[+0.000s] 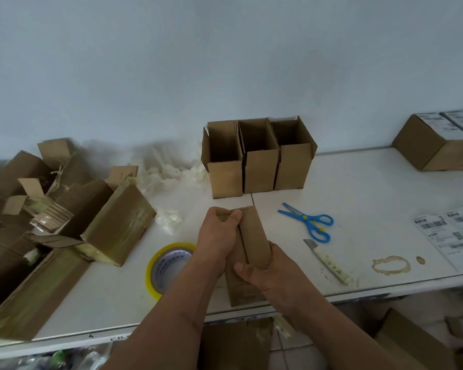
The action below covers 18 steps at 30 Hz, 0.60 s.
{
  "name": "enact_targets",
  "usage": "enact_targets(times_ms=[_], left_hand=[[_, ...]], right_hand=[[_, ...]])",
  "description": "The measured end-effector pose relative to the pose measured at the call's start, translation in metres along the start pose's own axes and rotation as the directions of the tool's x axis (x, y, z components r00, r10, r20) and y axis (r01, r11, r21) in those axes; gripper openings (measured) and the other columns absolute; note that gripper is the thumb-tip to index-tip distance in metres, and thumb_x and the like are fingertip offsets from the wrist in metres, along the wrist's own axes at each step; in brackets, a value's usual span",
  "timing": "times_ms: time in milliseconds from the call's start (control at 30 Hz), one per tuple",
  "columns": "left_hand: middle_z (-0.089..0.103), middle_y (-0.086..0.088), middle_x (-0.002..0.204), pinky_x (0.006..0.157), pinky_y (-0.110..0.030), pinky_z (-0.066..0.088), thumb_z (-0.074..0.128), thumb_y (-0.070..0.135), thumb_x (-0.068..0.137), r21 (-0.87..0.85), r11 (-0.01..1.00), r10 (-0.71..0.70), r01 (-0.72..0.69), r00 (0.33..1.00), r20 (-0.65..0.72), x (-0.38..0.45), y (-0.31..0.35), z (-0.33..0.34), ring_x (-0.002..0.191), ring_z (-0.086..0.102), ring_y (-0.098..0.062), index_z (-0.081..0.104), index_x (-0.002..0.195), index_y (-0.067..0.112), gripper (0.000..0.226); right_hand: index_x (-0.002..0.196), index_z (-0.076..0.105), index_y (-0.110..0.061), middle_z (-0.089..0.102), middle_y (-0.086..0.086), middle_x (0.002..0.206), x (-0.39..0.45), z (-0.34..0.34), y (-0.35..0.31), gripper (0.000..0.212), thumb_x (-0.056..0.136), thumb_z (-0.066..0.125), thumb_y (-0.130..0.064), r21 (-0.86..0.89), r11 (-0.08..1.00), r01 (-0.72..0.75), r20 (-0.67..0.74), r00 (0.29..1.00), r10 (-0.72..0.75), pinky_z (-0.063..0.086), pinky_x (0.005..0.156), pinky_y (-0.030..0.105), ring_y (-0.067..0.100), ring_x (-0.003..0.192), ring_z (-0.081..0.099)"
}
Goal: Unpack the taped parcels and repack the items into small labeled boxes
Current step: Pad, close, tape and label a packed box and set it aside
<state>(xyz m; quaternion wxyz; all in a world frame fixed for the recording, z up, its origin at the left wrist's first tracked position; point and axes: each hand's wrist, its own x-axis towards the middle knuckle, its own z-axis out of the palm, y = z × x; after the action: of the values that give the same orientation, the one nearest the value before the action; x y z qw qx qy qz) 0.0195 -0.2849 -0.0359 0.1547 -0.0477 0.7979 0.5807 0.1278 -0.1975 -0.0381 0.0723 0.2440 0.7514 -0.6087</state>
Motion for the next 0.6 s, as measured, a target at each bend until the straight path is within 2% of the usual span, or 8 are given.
enact_targets(times_ms=[100, 200, 267, 333, 367, 433, 533, 600], left_hand=[[0.056, -0.003, 0.111, 0.083, -0.038, 0.051, 0.057, 0.043, 0.096, -0.045, 0.998, -0.049, 0.051, 0.998, 0.045, -0.002, 0.002, -0.005, 0.094, 0.056, -0.019, 0.051, 0.118, 0.022, 0.030], [0.050, -0.005, 0.126, 0.090, -0.038, 0.049, 0.052, 0.044, 0.099, -0.100, 0.988, -0.102, 0.116, 0.985, 0.136, -0.008, 0.008, -0.012, 0.105, 0.052, -0.022, 0.039, 0.142, 0.025, 0.049], [0.044, -0.006, 0.140, 0.094, -0.035, 0.043, 0.049, 0.051, 0.098, -0.065, 0.992, -0.100, 0.112, 0.982, 0.162, -0.010, 0.008, -0.016, 0.113, 0.047, -0.021, 0.028, 0.151, 0.027, 0.061], [0.037, 0.000, 0.152, 0.104, -0.037, 0.036, 0.044, 0.058, 0.097, -0.039, 0.997, -0.057, 0.063, 0.987, 0.148, -0.013, 0.007, -0.021, 0.130, 0.041, -0.020, 0.026, 0.153, 0.029, 0.066], [0.037, 0.004, 0.152, 0.106, -0.036, 0.034, 0.042, 0.060, 0.097, -0.025, 0.999, -0.023, 0.027, 0.991, 0.133, -0.014, 0.007, -0.025, 0.133, 0.039, -0.018, 0.031, 0.151, 0.030, 0.064], [0.047, 0.010, 0.143, 0.100, -0.032, 0.034, 0.037, 0.060, 0.098, 0.044, 0.997, 0.060, -0.065, 0.993, 0.103, -0.016, 0.007, -0.035, 0.125, 0.043, -0.011, 0.045, 0.142, 0.028, 0.055], [0.053, 0.011, 0.122, 0.090, -0.029, 0.034, 0.037, 0.055, 0.101, 0.269, 0.957, 0.094, -0.108, 0.994, 0.063, -0.017, 0.007, -0.055, 0.109, 0.046, -0.010, 0.053, 0.134, 0.023, 0.049], [0.061, 0.006, 0.119, 0.085, -0.029, 0.039, 0.041, 0.053, 0.100, 0.481, 0.869, 0.103, -0.120, 0.993, 0.062, -0.017, 0.000, -0.068, 0.100, 0.052, -0.012, 0.058, 0.128, 0.020, 0.047]], right_hand=[[0.131, 0.045, -0.024, 0.059, -0.013, 0.107, -0.003, -0.001, -0.001, 0.066, 0.077, 0.078, -0.041, -0.013, 0.999, 0.037, -0.016, 0.999, -0.037, 0.048, 0.061, 0.006, -0.002, 0.092, 0.058], [0.142, 0.035, -0.026, 0.054, -0.013, 0.113, -0.004, -0.004, -0.002, 0.080, 0.076, 0.078, -0.041, -0.040, 0.996, 0.079, -0.025, 0.996, -0.080, 0.046, 0.061, 0.006, -0.003, 0.092, 0.053], [0.151, 0.023, -0.026, 0.047, -0.008, 0.126, -0.004, -0.007, -0.005, 0.094, 0.076, 0.078, -0.044, -0.088, 0.993, 0.079, -0.035, 0.996, -0.083, 0.046, 0.074, 0.009, 0.003, 0.101, 0.050], [0.154, 0.016, -0.028, 0.042, -0.005, 0.143, -0.004, -0.011, -0.005, 0.103, 0.074, 0.078, -0.049, -0.094, 0.992, 0.083, -0.049, 0.995, -0.088, 0.047, 0.093, 0.022, 0.010, 0.118, 0.048], [0.154, 0.016, -0.030, 0.039, -0.004, 0.149, -0.004, -0.012, -0.005, 0.107, 0.071, 0.078, -0.053, -0.087, 0.993, 0.084, -0.055, 0.995, -0.089, 0.046, 0.102, 0.030, 0.012, 0.126, 0.046], [0.154, 0.015, -0.034, 0.032, -0.004, 0.155, -0.004, -0.014, -0.006, 0.111, 0.066, 0.078, -0.060, -0.088, 0.992, 0.087, -0.058, 0.994, -0.092, 0.042, 0.109, 0.041, 0.016, 0.136, 0.039], [0.153, 0.016, -0.035, 0.026, -0.005, 0.159, -0.005, -0.015, -0.010, 0.108, 0.066, 0.074, -0.063, -0.097, 0.989, 0.111, -0.060, 0.991, -0.118, 0.036, 0.113, 0.040, 0.015, 0.143, 0.030], [0.153, 0.018, -0.035, 0.026, -0.006, 0.159, -0.006, -0.016, -0.014, 0.110, 0.061, 0.068, -0.069, -0.102, 0.986, 0.135, -0.057, 0.988, -0.142, 0.034, 0.112, 0.040, 0.015, 0.143, 0.029]])
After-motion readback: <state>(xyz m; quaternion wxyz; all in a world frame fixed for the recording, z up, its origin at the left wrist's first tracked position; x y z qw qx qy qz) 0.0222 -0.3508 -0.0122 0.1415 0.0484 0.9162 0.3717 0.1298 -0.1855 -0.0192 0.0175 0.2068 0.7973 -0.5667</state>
